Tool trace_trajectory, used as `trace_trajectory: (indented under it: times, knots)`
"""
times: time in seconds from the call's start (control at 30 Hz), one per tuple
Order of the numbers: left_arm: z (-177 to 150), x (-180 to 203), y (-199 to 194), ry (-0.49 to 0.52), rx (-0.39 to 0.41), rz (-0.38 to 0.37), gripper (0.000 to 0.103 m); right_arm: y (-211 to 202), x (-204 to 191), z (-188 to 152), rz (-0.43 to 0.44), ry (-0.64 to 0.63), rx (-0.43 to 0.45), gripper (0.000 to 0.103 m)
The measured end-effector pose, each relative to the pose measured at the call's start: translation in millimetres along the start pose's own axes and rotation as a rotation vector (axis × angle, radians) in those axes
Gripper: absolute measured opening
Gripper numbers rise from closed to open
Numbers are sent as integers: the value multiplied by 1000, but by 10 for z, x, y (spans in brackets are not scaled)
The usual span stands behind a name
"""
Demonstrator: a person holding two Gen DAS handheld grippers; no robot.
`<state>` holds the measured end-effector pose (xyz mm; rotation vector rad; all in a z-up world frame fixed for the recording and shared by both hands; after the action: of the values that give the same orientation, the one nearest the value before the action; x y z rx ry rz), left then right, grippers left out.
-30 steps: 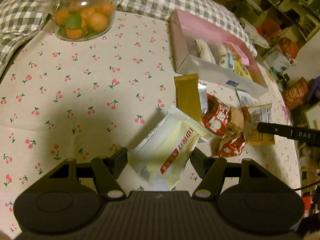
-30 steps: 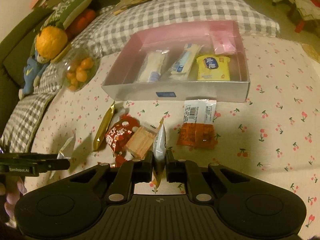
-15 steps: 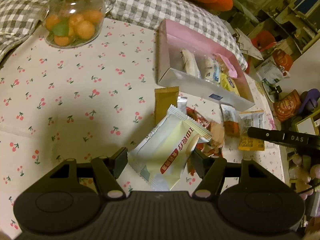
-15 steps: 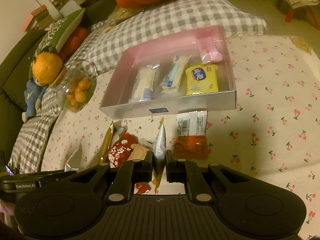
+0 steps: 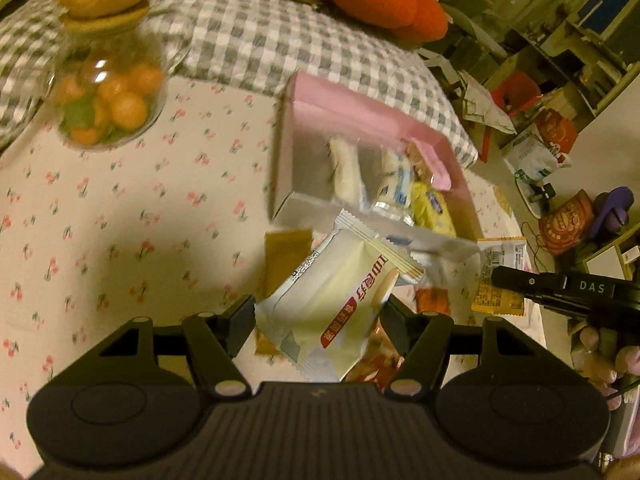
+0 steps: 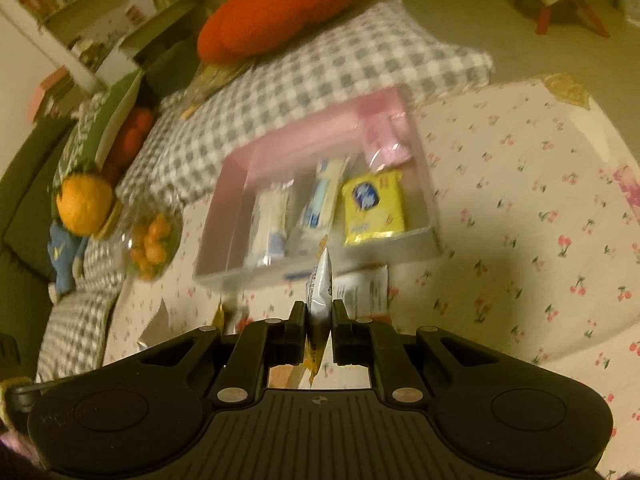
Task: Organize snacks
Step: 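Carry both held packets over the pink box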
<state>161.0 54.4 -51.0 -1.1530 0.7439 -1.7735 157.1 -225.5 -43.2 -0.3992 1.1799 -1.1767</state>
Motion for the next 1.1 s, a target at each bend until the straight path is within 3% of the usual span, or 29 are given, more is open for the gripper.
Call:
trace_trajectory:
  times: [0.3,0.67,1.1]
  knots:
    - [403,229,124,21,47,37,64,-6,120,329,13,67,79,11]
    - [794,414,379,39,80,96,64,216,297,518,38,155,100,11]
    - [1005,413,774,35,69,176,64,413,378,519,37,132,44,16]
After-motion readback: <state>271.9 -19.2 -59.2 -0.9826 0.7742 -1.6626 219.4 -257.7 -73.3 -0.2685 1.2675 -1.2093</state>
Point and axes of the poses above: each gripper's, at about its wrist camera, not at the fingertips, and y roughly the way its jaws point, x to its right, z to its top, the point moved 6 cm from there along y, roughly the way its jaws point, and after that the axes turned 6 degrees about -x, right-handed, at the moved point
